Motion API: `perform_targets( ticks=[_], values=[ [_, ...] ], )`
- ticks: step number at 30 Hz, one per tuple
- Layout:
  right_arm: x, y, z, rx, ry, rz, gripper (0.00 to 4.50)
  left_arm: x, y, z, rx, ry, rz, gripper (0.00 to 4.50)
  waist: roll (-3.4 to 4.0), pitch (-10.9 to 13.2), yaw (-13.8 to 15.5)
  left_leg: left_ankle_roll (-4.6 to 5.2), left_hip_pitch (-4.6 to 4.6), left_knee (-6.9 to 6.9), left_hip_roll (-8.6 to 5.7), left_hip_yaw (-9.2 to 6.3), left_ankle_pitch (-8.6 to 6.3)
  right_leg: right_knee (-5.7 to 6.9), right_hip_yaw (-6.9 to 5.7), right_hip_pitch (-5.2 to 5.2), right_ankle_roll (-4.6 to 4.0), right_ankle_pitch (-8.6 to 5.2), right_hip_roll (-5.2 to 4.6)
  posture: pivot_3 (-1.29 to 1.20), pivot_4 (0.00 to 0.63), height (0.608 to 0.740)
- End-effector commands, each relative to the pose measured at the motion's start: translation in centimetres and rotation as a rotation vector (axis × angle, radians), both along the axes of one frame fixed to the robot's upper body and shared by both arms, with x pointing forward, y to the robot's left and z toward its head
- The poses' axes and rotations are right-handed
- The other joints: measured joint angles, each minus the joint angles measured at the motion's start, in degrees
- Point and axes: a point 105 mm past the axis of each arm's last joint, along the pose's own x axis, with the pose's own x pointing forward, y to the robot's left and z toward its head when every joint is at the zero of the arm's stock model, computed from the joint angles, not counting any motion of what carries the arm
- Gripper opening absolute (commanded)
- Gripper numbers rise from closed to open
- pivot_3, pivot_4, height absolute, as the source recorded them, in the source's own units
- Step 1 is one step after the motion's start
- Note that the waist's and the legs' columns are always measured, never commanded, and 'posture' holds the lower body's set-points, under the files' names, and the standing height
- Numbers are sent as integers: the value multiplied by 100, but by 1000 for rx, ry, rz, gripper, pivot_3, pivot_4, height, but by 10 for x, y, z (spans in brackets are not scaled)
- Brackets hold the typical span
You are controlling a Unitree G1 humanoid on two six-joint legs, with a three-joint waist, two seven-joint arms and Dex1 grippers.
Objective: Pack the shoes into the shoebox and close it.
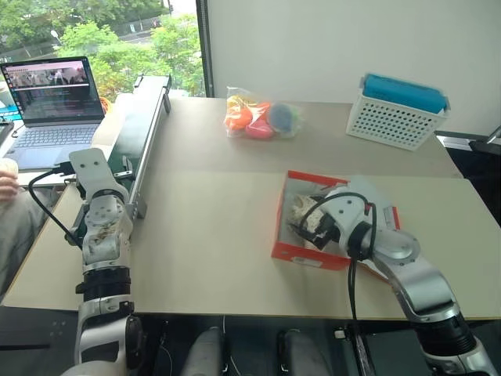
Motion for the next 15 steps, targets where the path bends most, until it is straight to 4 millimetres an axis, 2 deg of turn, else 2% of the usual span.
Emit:
perform_targets(
  ticks=[1,15],
  values=[
    [-9,9,6,-11,-41,81,4500,2,0,15,16,-35,-8,4468,0,0,0,0,0,0,0,0,0,0,0,0,0,0,0,0,150,705],
    [-4,18,3,41,-10,47,4500,3,-7,8,4,-23,-26,4468,-1,0,5,-5,0,2,0,0,3,2,0,2,0,0,-2,0,150,705]
  ],
)
